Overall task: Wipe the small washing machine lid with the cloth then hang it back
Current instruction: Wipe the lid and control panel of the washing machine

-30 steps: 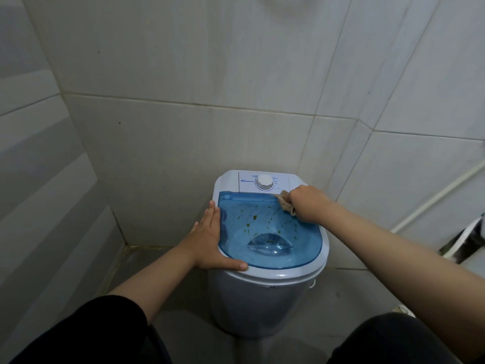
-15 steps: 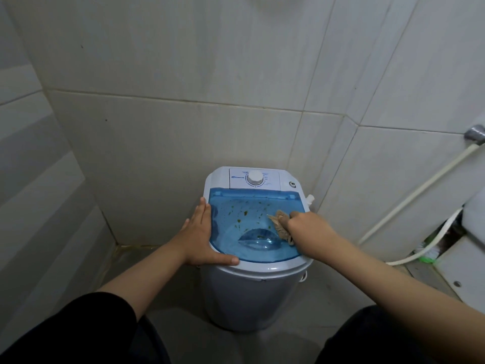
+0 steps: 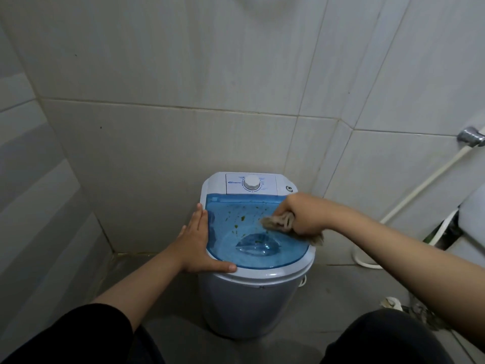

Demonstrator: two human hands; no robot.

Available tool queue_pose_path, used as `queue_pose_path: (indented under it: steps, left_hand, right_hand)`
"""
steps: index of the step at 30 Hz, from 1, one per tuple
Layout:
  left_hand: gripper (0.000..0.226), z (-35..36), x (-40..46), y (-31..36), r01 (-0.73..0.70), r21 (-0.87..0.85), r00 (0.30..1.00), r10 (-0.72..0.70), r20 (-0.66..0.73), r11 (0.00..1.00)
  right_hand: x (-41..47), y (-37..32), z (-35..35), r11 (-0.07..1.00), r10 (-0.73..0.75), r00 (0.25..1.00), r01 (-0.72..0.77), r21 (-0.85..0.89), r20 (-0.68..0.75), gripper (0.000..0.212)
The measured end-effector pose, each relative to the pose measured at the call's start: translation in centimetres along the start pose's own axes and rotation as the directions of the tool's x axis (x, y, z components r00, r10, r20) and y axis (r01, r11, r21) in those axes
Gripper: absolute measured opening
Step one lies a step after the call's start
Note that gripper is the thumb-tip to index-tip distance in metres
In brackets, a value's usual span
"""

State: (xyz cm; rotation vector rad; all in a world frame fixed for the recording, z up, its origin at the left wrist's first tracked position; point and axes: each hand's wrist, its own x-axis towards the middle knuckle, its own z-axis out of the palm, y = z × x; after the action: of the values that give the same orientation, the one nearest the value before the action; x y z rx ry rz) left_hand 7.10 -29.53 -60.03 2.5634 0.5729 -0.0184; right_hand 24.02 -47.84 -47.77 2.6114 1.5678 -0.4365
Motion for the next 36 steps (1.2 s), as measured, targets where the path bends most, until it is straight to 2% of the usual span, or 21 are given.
queue_pose_path:
  steps: [4, 7, 10, 12, 16, 22, 28, 36]
  left_hand:
    - [0.153, 0.0, 0.0, 0.0, -0.003, 0.005, 1.000, 0.003, -0.002, 1.000]
    - [0.152, 0.0, 0.0, -0.1, -0.004, 0.007, 1.000, 0.004, -0.006, 1.000]
    - [0.153, 0.1, 0.0, -0.1, -0.003, 0.004, 1.000, 0.003, -0.007, 1.000]
    - [0.153, 0.1, 0.1, -0.2, -0.006, 0.000, 1.000, 0.006, -0.005, 1.000]
    - [0.153, 0.1, 0.0, -0.3, -0.007, 0.001, 1.000, 0.007, 0.001, 1.000]
    - [0.153, 0.1, 0.0, -0.2, -0.014, -0.009, 1.000, 0.014, -0.008, 1.000]
    - [0.151, 0.0, -0.2, -0.1, -0.018, -0.010, 1.000, 0.018, -0.005, 1.000]
    - [0.150, -0.1, -0.4, 0.1, -0.013, -0.014, 1.000, 0.013, -0.005, 1.000]
  right_hand:
    - [4.6, 0.1, -1.0, 0.999, -0.006, 0.975, -0.002, -0.036, -0.223, 0.047]
    - [7.5, 0.2, -0.1, 0.987, -0.016, 0.965, -0.027, -0.159, -0.263, 0.047]
    - [8.8, 0.5, 1.7, 0.961, -0.075, 0.971, 0.009, -0.277, -0.227, 0.049]
    - [9.0, 0.6, 2.6, 0.958, -0.080, 0.970, 0.011, -0.285, -0.231, 0.049]
    - [8.5, -0.1, 3.7, 0.949, -0.079, 0.962, -0.008, -0.315, -0.261, 0.037]
    - [6.5, -0.4, 4.9, 0.938, -0.121, 0.956, 0.022, -0.347, -0.267, 0.040]
    - [3.7, -0.6, 5.7, 0.920, -0.164, 0.961, 0.067, -0.386, -0.224, 0.042]
    - [1.8, -0.6, 5.1, 0.881, -0.199, 0.976, 0.139, -0.452, -0.087, 0.040]
